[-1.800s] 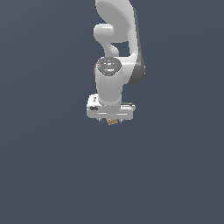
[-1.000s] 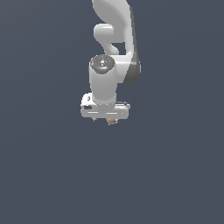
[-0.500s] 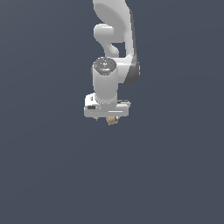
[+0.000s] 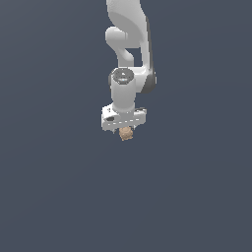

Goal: Pick up the object and move it to a goal position.

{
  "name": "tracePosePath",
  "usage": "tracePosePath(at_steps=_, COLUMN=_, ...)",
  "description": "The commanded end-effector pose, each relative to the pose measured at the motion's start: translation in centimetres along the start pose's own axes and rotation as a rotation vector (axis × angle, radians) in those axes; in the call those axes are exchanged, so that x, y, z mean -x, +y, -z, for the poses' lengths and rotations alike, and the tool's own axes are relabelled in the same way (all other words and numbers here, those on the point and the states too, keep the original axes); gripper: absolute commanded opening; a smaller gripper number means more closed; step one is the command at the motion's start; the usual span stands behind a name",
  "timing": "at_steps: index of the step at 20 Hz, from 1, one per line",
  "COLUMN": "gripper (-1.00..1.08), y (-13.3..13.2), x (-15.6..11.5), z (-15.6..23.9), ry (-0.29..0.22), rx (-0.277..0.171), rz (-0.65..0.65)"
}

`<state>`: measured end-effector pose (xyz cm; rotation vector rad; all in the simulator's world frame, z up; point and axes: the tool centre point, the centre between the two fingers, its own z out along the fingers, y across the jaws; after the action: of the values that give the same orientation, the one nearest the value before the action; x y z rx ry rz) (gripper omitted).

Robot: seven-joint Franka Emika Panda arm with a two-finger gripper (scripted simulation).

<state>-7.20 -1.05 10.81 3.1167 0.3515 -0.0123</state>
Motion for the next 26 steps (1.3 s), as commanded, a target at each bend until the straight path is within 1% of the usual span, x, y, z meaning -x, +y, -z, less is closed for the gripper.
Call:
tracePosePath(at_steps=1, gripper=1.00, y=-0.6, x=1.1, z=-0.7, ry=0.003, rx=-0.001, rz=0.042)
tracePosePath(at_steps=6, gripper=1.00, y=-1.3, x=2.5, z=-1.5, ry=0.007, rx=-0.003, rz=0.096)
tracePosePath(at_steps=10, gripper=1.00, y=-1.6, x=3.1, z=-1.8, ry=0.008, rx=-0.004, rz=0.116)
tracePosePath(at_steps=17, gripper=1.00, y=-1.6, x=3.1, z=-2.3, ry=0.008, rx=-0.004, rz=0.115)
tracePosePath(at_steps=26, gripper=1.00, y=-1.7, x=3.2, z=-6.0, ry=0.008, rx=-0.004, rz=0.118)
